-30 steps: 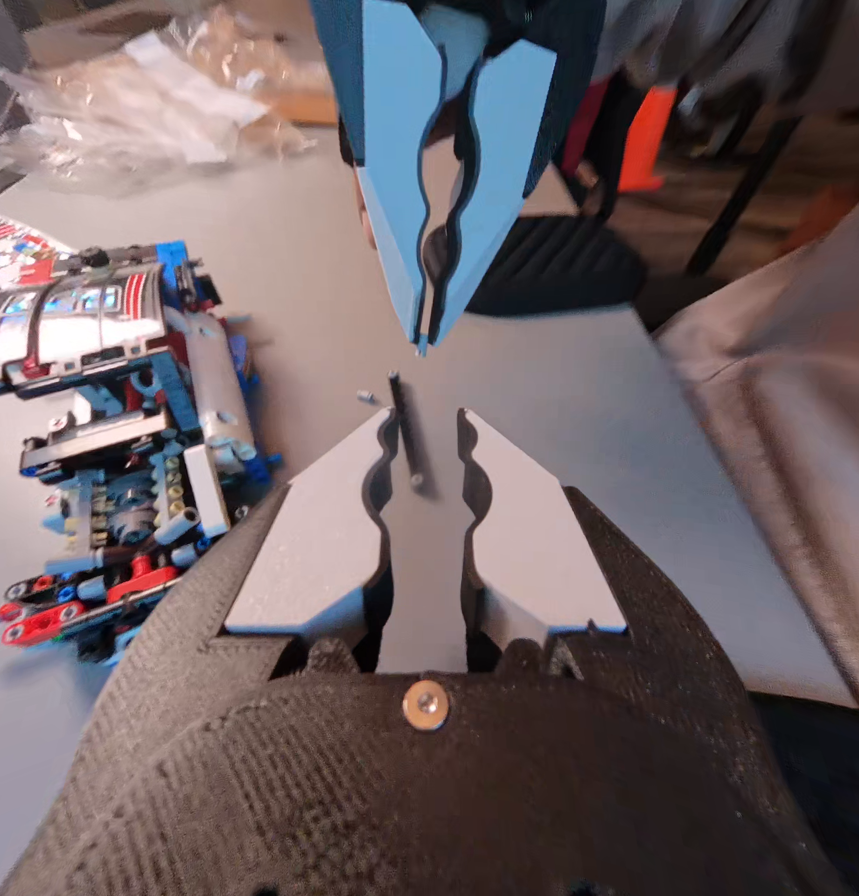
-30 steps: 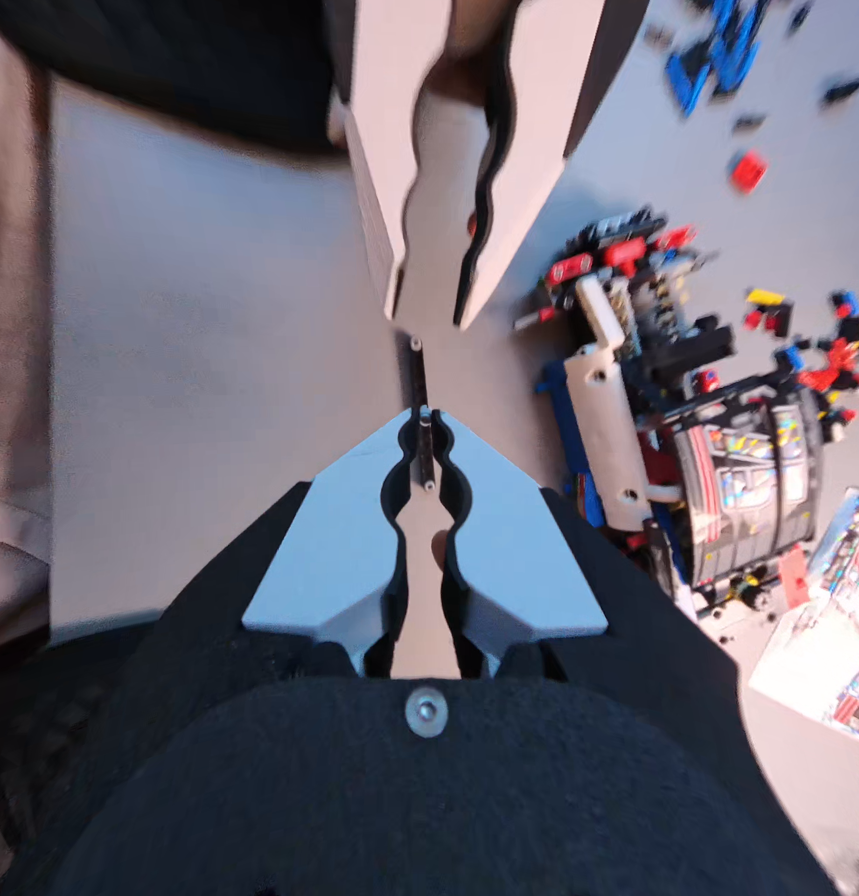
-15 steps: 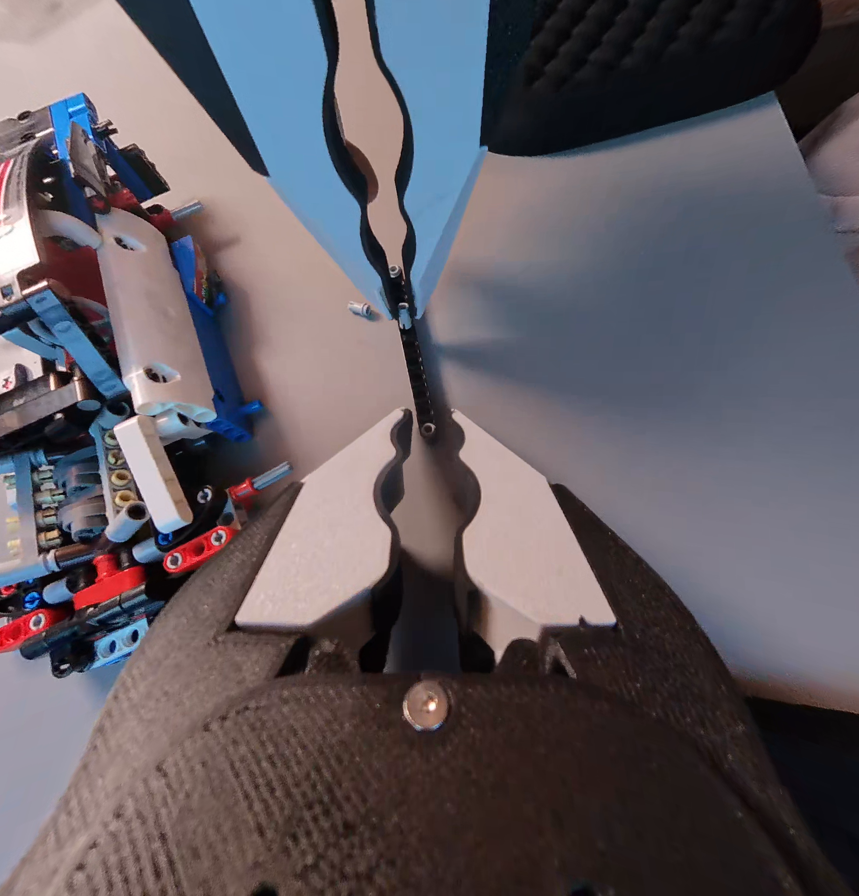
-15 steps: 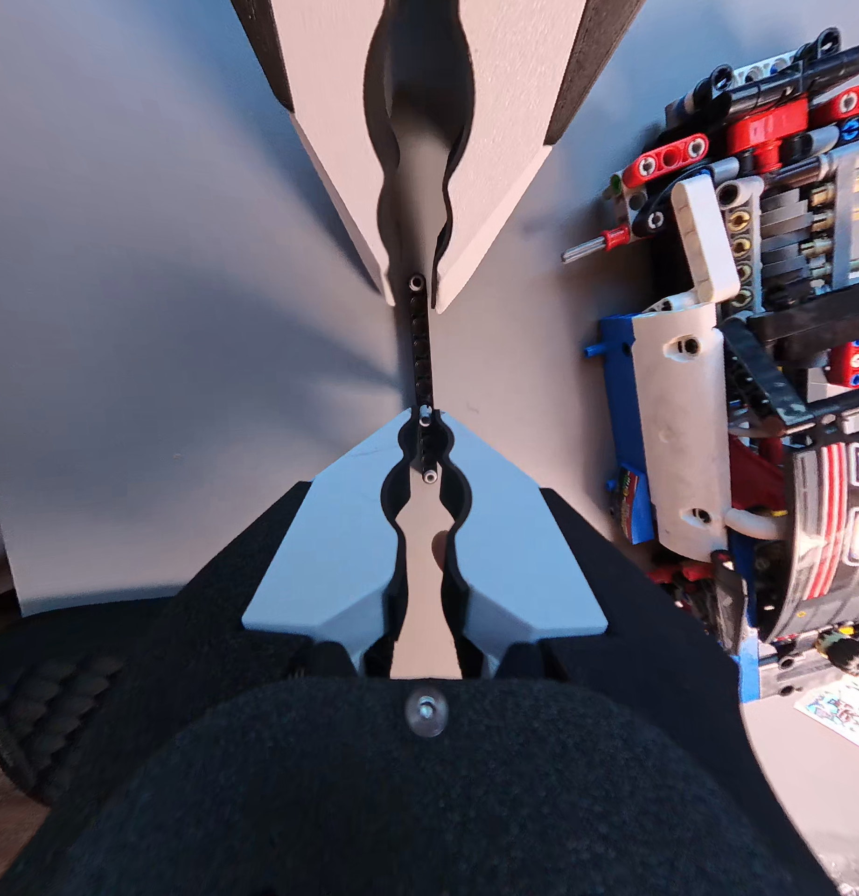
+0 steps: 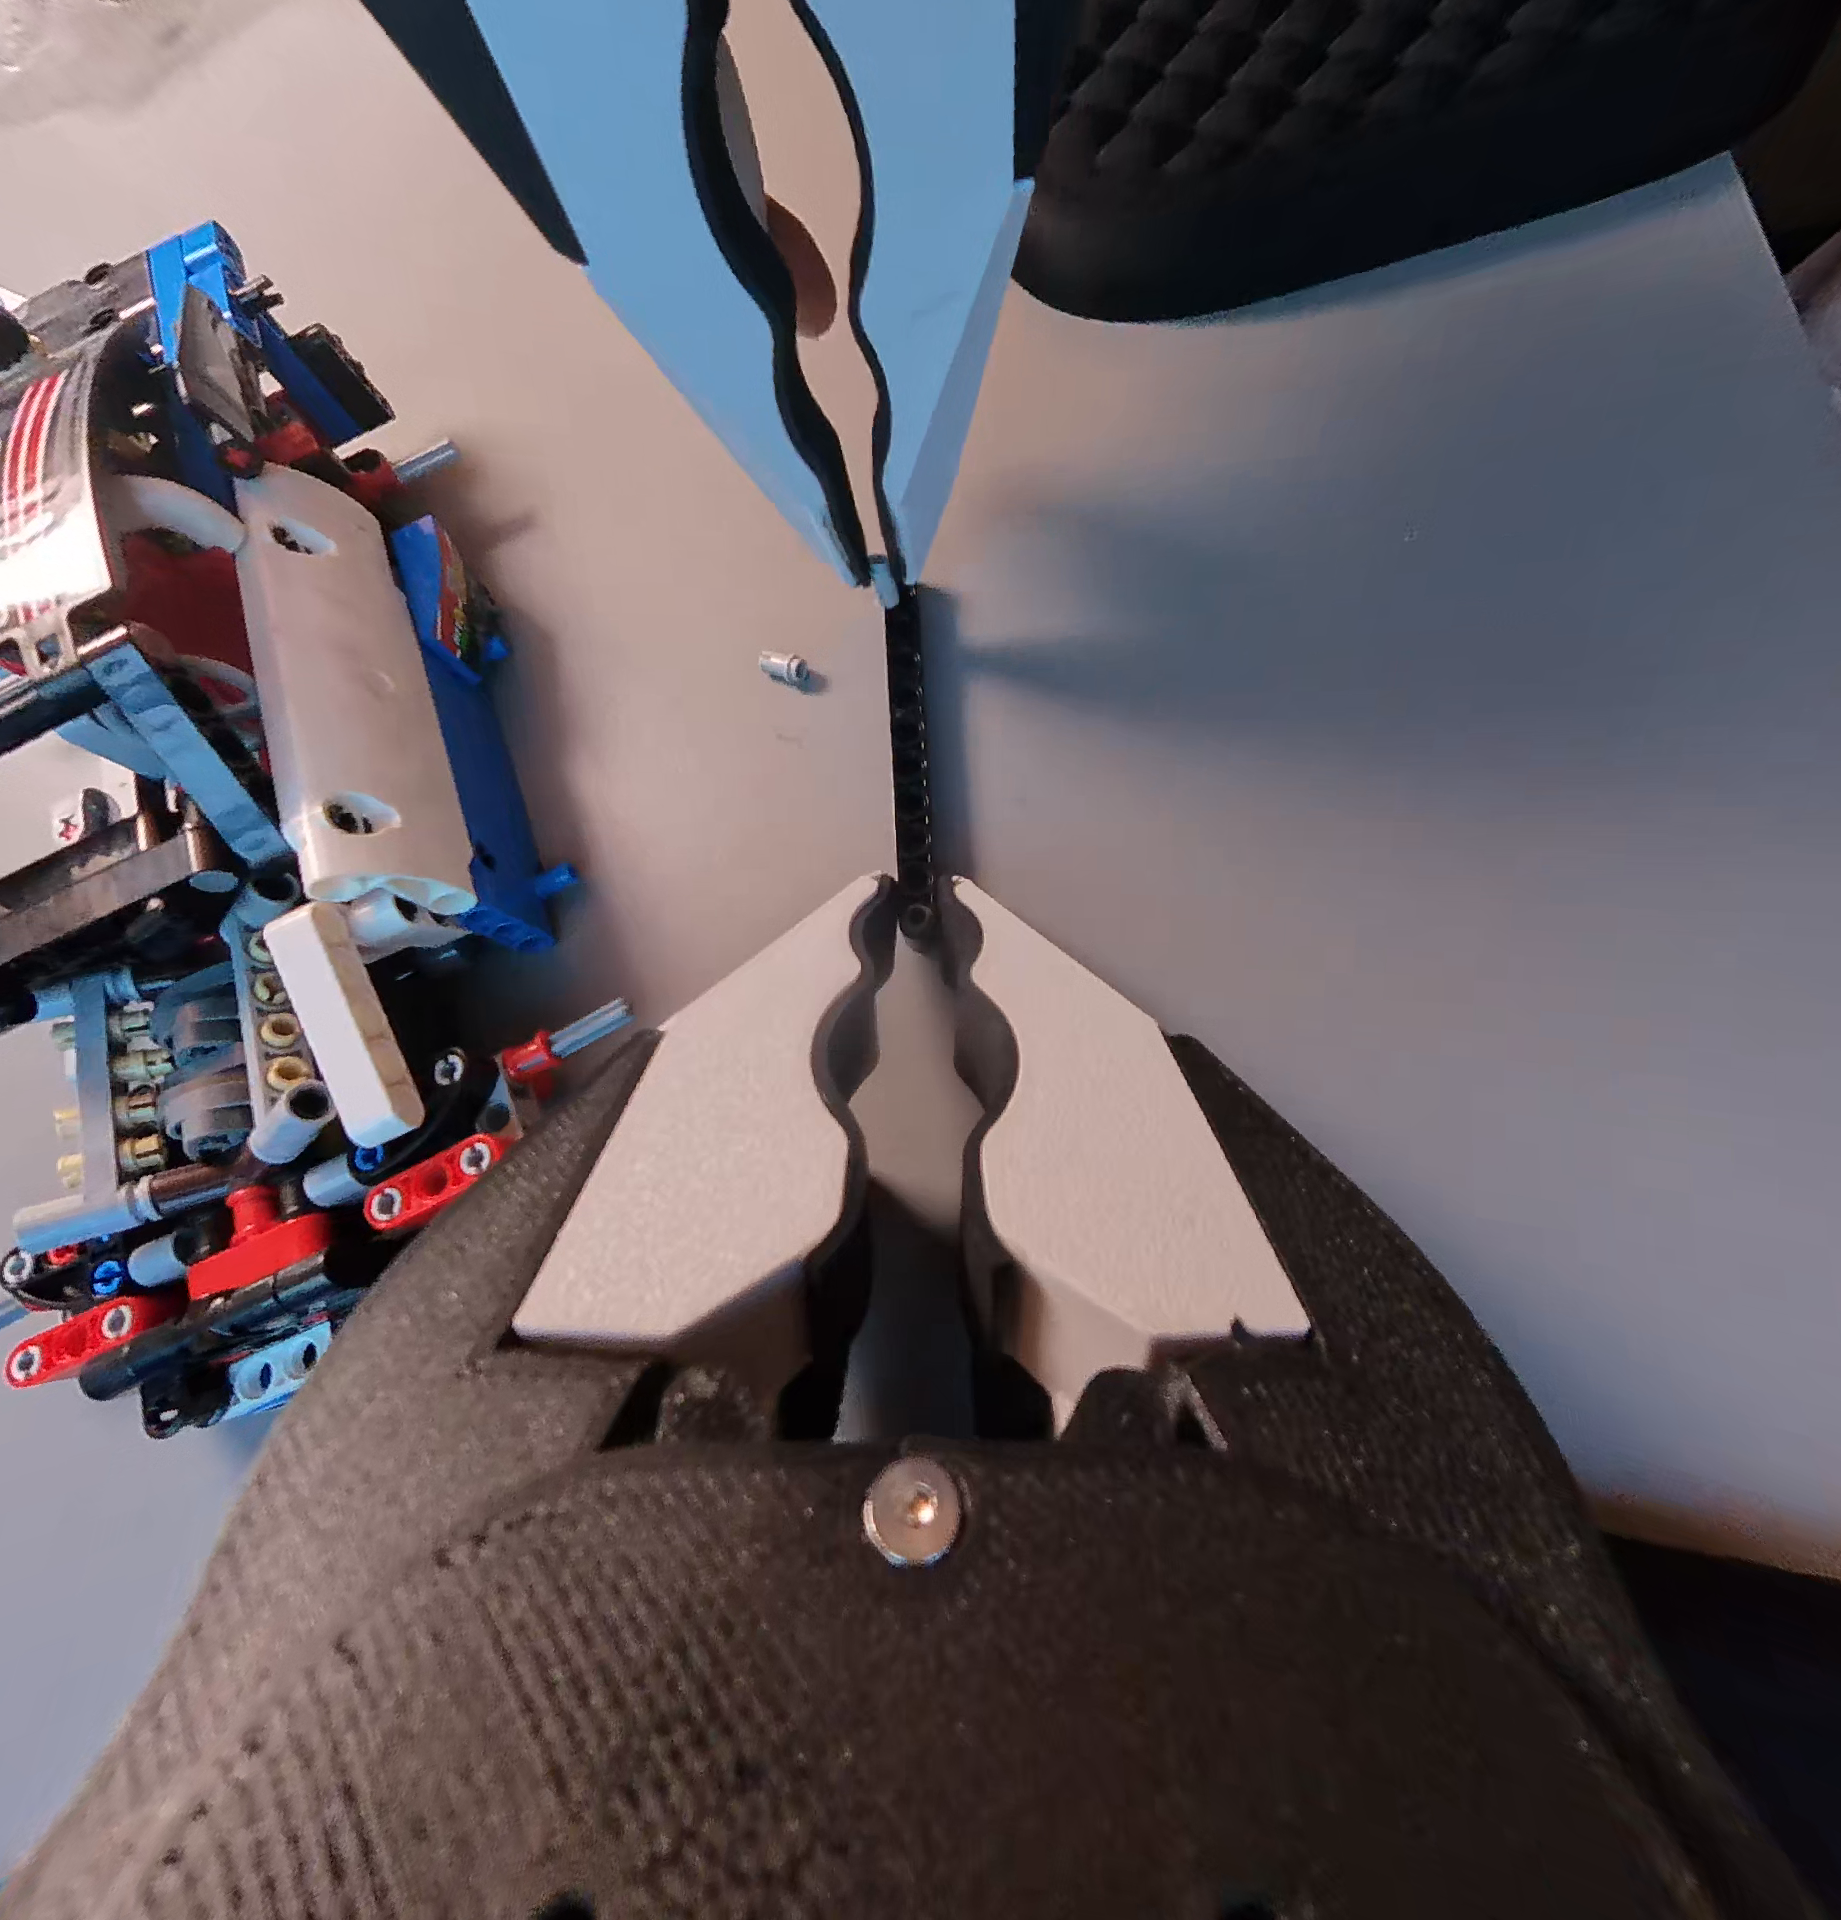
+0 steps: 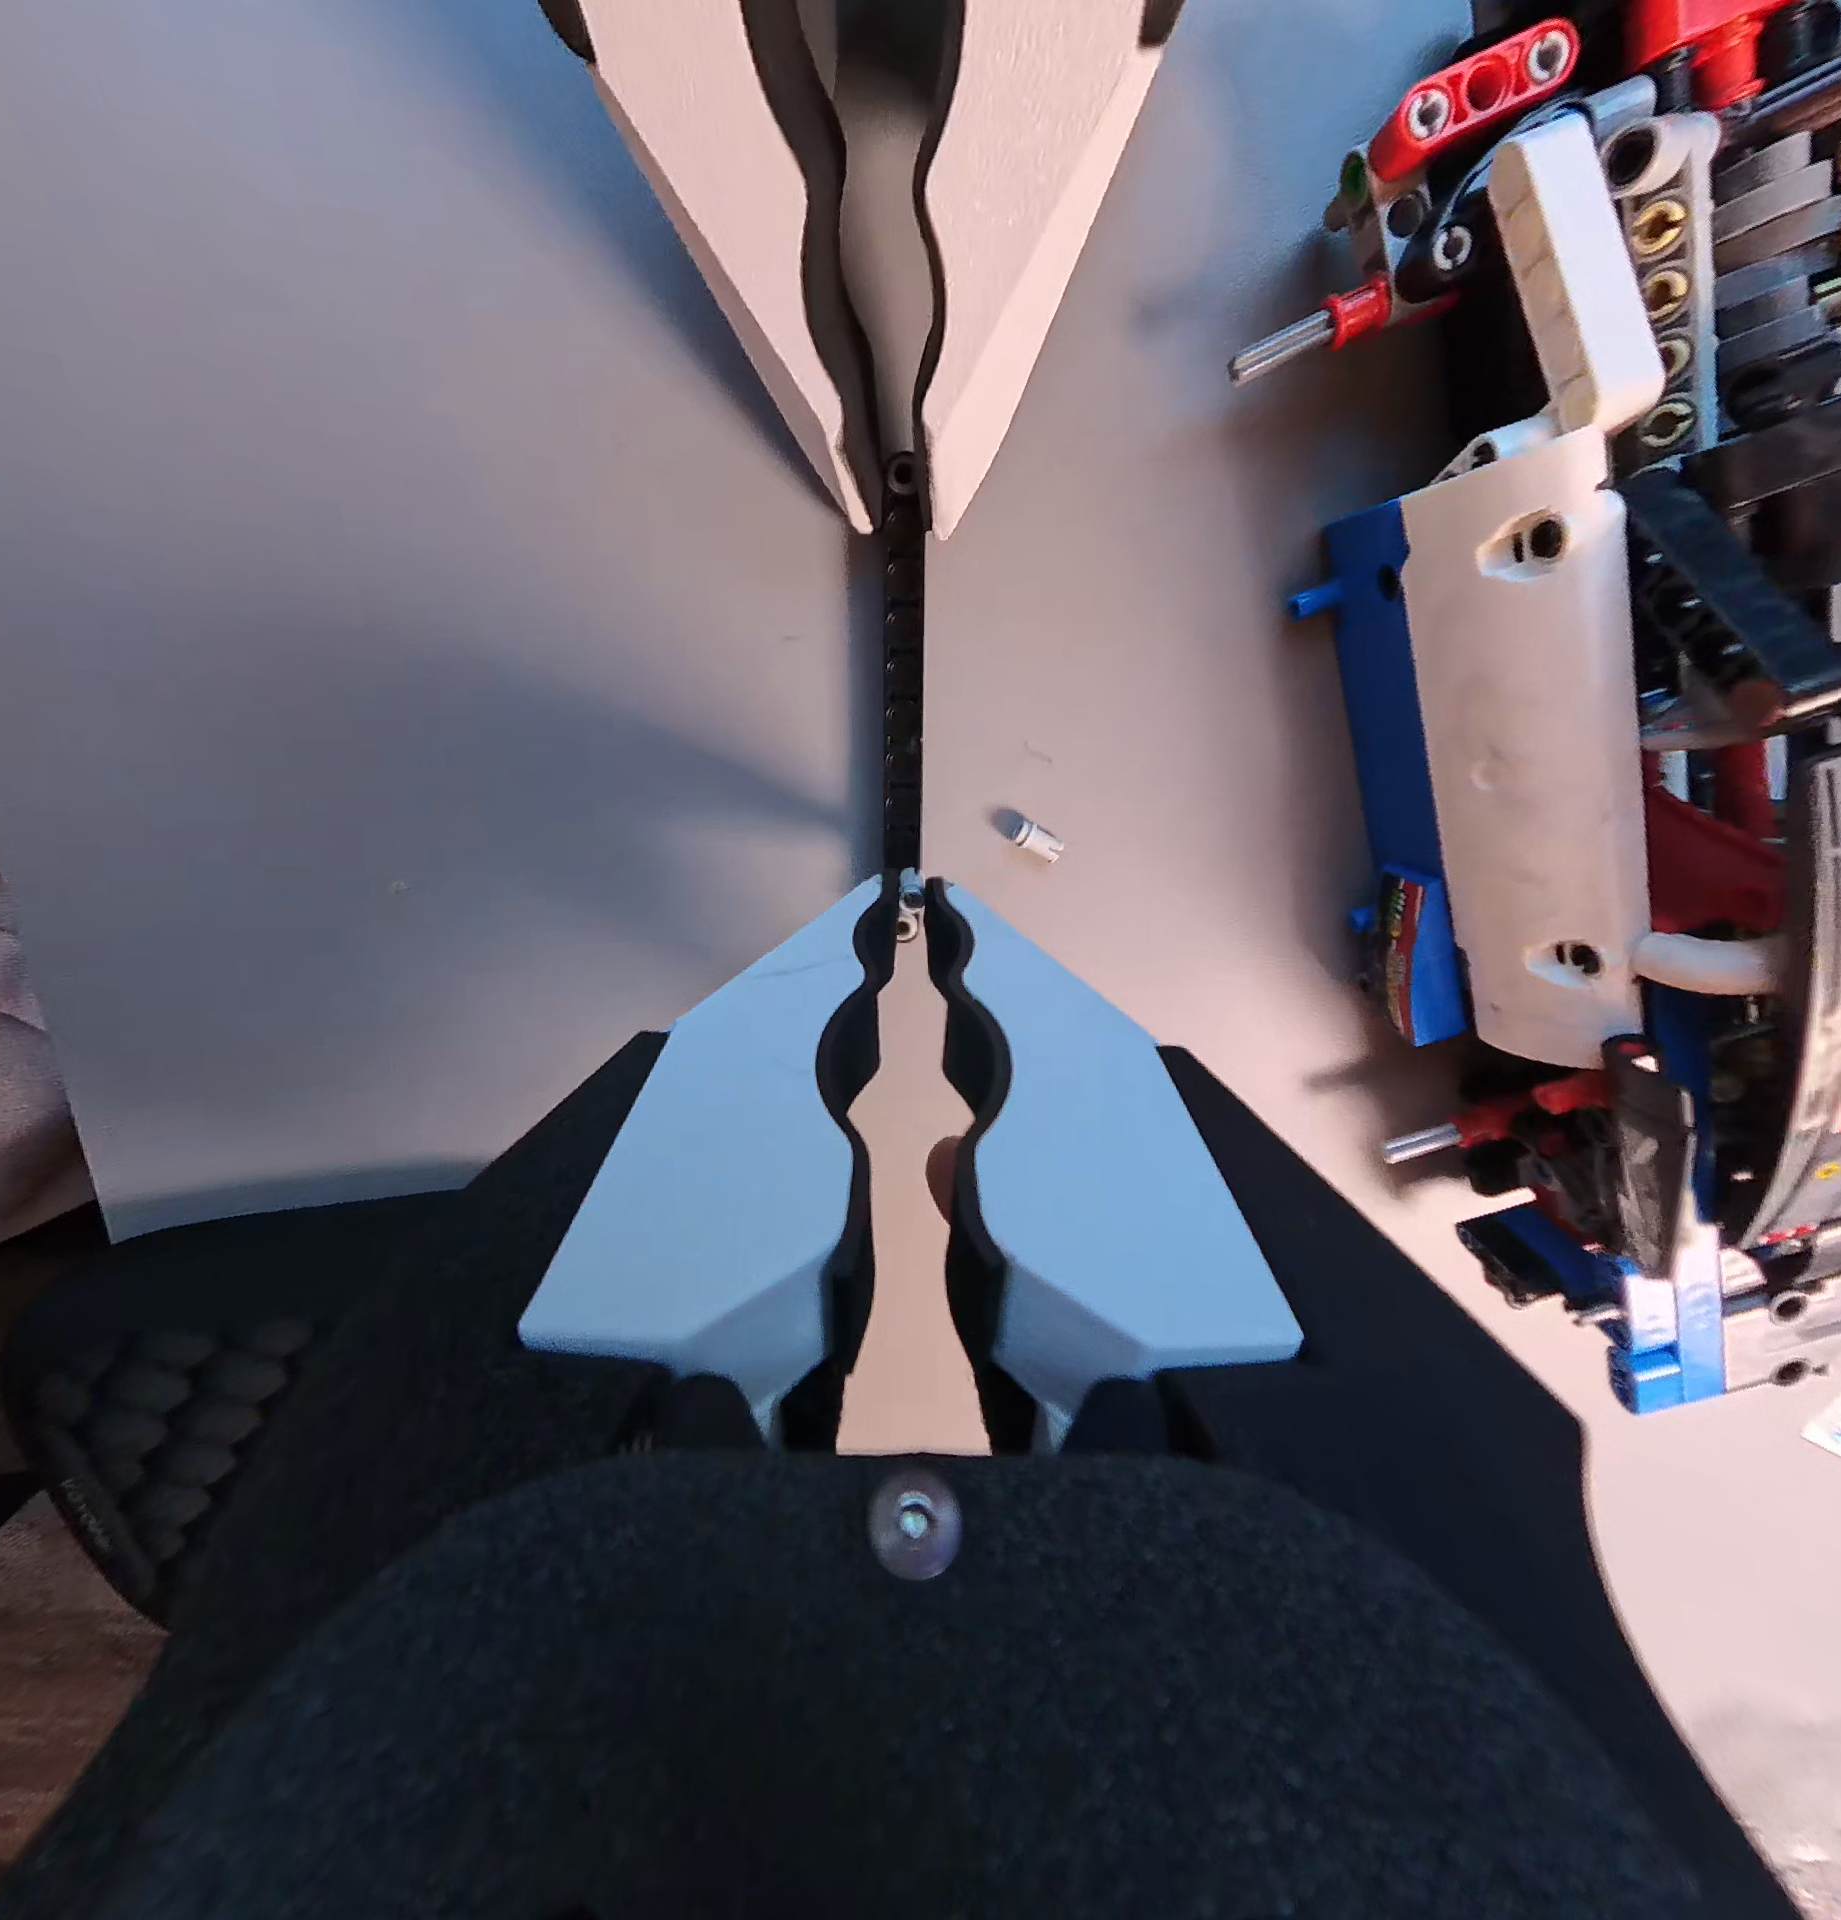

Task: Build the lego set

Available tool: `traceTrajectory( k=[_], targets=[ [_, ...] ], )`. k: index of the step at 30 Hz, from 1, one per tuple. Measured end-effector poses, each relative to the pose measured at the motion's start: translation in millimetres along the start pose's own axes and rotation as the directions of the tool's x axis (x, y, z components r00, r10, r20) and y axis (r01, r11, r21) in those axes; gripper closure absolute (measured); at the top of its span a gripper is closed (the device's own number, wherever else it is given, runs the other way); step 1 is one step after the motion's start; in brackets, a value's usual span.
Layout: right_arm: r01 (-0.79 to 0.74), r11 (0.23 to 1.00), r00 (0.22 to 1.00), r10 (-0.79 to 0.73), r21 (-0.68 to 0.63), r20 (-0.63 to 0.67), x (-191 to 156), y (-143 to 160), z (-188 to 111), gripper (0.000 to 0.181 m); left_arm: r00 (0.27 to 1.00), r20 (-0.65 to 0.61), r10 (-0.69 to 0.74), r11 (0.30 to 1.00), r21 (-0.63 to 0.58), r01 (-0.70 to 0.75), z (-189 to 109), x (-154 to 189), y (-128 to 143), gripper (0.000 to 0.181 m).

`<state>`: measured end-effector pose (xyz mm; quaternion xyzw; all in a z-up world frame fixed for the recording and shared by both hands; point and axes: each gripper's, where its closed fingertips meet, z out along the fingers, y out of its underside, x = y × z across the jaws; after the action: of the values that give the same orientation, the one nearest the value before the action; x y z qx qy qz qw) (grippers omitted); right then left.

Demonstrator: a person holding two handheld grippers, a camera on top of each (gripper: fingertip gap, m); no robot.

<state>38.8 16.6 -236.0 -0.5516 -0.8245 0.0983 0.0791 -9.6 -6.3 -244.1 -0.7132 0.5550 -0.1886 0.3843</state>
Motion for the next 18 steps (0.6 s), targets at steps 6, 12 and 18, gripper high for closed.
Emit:
traceTrajectory(
  k=[6, 12, 18],
  targets=[
    [0.004, 1.0, 1.0, -0.004, 0.007, 0.001, -1, -1, 1, 0.178, 1.0, 0.001, -0.014, 1.0, -0.005, 0.014, 0, 0, 0, 0.174],
    [0.017, 1.0, 1.0, -0.017, 0.008, -0.005, -1, -4, 3, 0.178, 1.0, -0.001, -0.024, 1.0, -0.011, 0.024, 1, 0, -1, 0.174],
    [0.017, 0.999, 1.0, -0.017, 0.04, -0.001, -2, -12, 3, 0.179, 1.0, -0.001, -0.031, 0.999, -0.014, 0.031, 1, 0, -1, 0.174]
  ],
)
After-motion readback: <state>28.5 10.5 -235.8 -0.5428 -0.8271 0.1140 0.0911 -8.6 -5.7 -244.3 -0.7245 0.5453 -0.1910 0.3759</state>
